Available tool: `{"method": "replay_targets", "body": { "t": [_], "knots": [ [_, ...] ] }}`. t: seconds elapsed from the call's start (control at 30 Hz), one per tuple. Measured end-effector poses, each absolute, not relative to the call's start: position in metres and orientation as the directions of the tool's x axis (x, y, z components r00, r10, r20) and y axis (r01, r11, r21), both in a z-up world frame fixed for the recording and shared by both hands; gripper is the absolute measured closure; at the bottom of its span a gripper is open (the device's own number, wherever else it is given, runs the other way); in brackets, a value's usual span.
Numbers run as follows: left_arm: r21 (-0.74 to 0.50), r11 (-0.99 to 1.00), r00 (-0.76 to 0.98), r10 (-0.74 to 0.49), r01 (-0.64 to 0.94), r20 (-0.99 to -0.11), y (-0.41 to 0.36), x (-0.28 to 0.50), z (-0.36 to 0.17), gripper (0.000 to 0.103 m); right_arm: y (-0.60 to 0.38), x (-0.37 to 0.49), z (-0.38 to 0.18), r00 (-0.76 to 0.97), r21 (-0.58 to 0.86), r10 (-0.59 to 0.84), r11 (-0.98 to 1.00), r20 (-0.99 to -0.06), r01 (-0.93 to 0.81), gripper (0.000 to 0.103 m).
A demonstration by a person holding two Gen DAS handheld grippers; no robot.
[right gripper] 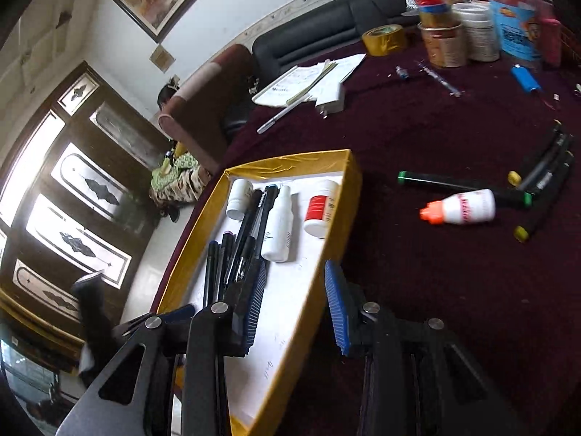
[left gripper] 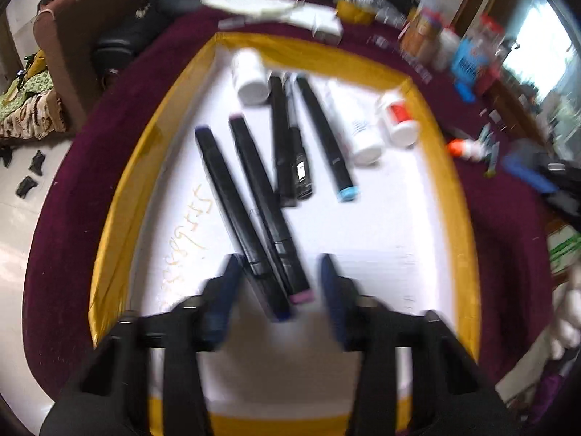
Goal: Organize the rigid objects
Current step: 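Move both open grippers back over the remaining markers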
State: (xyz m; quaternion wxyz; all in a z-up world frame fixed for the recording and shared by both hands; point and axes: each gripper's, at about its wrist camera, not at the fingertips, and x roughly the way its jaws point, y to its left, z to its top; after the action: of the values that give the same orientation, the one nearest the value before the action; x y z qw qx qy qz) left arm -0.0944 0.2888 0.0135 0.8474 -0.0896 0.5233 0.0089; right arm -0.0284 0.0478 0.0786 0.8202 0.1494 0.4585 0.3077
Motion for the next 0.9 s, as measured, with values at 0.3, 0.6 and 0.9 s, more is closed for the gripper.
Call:
{"method": "replay_targets", "body": {
  "t": [0.3, 0.6, 0.9],
  "knots": [
    [-0.175, 0.967, 0.481, -0.065, -0.186, -0.874, 0.306, -0.088, 0.033, 0.071, -0.007, -0.036, 0.081, 0.459, 0.540, 0.628, 0.777, -0.628, -0.324, 0.072],
    [-0.272, 0.962, 0.723, -0.166, -0.032, -0.671, 0.278, -0.091, 0.078, 0.049, -0.071, -0.043, 0.079, 0.609, 0.453, 0.499, 0.857, -0.617, -0.244, 0.069],
    [-0.270, 0.957, 0.584, -0.162, -0.103, -0.795, 0.281, -0.031, 0.025, 0.048, -0.130, -0.055, 0.096, 0.771, 0.403, 0.337, 0.908, -0.541, -0.115, 0.014]
  ]
}}
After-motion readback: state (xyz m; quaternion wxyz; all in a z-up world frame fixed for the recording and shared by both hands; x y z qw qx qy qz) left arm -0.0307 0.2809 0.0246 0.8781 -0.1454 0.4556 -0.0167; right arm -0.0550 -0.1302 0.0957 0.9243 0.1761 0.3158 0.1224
